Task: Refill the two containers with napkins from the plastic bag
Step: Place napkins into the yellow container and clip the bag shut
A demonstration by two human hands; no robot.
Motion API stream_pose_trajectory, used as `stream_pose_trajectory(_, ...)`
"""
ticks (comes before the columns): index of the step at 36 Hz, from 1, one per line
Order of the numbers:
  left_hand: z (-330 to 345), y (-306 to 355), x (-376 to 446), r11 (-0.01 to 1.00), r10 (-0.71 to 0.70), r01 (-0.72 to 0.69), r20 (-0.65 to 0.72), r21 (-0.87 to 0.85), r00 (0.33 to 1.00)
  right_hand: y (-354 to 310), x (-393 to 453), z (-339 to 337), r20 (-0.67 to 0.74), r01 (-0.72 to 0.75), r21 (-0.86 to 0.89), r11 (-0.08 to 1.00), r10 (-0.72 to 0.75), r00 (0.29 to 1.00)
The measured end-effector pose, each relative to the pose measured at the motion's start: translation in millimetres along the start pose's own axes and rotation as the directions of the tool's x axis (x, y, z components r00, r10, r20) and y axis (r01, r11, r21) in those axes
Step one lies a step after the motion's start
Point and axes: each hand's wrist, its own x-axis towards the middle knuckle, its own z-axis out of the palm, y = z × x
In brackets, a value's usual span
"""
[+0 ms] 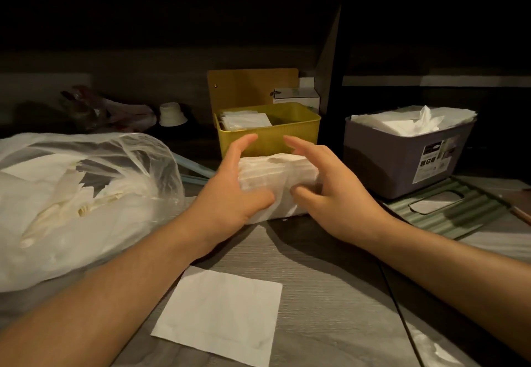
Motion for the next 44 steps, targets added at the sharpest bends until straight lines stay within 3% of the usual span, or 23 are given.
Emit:
stream_pose_trajectory(2, 0.7, 0.5, -0.1, 0.999, 0.008, -0.008, 0.0, 0.042, 1.0, 1.0, 0.8, 0.5, 0.028, 0.008, -0.049, 0.999, -0.006, 1.0)
stream_pose_trajectory(4, 1.1, 0.9, -0.2, 0.998, 0.015, -0.014, -0.015, 0.064, 1.0, 0.0, 1.4, -1.1, -0.029, 0.031, -0.139, 0.99, -0.035, 0.999)
stream_pose_trajectory(6, -0.6, 0.4, 0.1, 0.999, 0.006, -0.005, -0.04, 0.036, 0.999, -7.9, -0.3, -4.9, -0.132, 0.162, -0.266, 0.95, -0.202, 0.97)
stream_pose_trajectory(8, -4.5, -0.9, 0.5, 1.0, 0.0, 0.0, -0.057, 0.005, 0.998, -20.2, -7.1, -9.3, -0.126, 0.314, -0.299, 0.901, -0.364, 0.923)
stream_pose_trajectory(9, -6.5, -1.9, 0.8, 1.0, -0.002, 0.002, -0.064, 0.0, 0.998, -29.3, -12.1, -11.0, -0.05, 0.347, -0.268, 0.899, -0.372, 0.927)
stream_pose_trajectory(11, -9.1, -3.1, 1.3, 1.0, -0.008, 0.007, -0.075, -0.013, 0.997, -49.1, -21.1, -10.0, 0.227, 0.286, -0.197, 0.938, -0.241, 0.944)
stream_pose_trajectory(14, -8.5, -4.0, 1.7, 1.0, -0.003, 0.002, -0.084, -0.01, 0.996, -62.6, -30.2, -0.9, 0.557, 0.281, -0.252, 0.926, -0.099, 0.825)
stream_pose_trajectory(21, -8.9, -5.7, 2.3, 1.0, 0.022, -0.02, -0.097, 0.014, 0.995, -73.6, -34.5, 6.4, 0.694, 0.259, -0.107, 0.96, -0.114, 0.711)
stream_pose_trajectory(24, -9.9, -5.6, 2.5, 0.999, 0.025, -0.021, -0.087, 0.04, 0.996, -70.3, -32.9, 4.5, 0.656, 0.216, -0.075, 0.973, -0.115, 0.746)
stream_pose_trajectory(27, -11.7, -4.6, 2.2, 1.0, 0.002, -0.001, -0.064, 0.012, 0.998, -61.4, -26.3, -1.0, 0.57, 0.052, 0.031, 0.998, -0.06, 0.82)
stream_pose_trajectory(32, -13.2, -2.5, 1.5, 1.0, -0.025, 0.025, -0.039, -0.015, 0.999, -38.5, -11.6, -11.5, 0.326, -0.117, 0.252, 0.961, 0.03, 0.945)
stream_pose_trajectory(37, -13.2, -2.3, 2.3, 0.998, -0.052, 0.052, -0.003, -0.041, 0.999, -14.4, 1.3, -12.7, 0.098, -0.17, 0.136, 0.976, 0.157, 0.983)
stream_pose_trajectory(40, -11.3, -0.3, 2.6, 0.997, -0.065, 0.065, 0.001, -0.048, 0.998, -6.9, 8.0, -10.8, 0.068, -0.192, 0.029, 0.981, 0.19, 0.979)
stream_pose_trajectory(44, -8.7, 4.7, 1.6, 0.988, -0.073, 0.072, -0.005, -0.14, 0.997, -3.9, 9.3, -8.7, 0.036, -0.194, 0.035, 0.98, 0.192, 0.981)
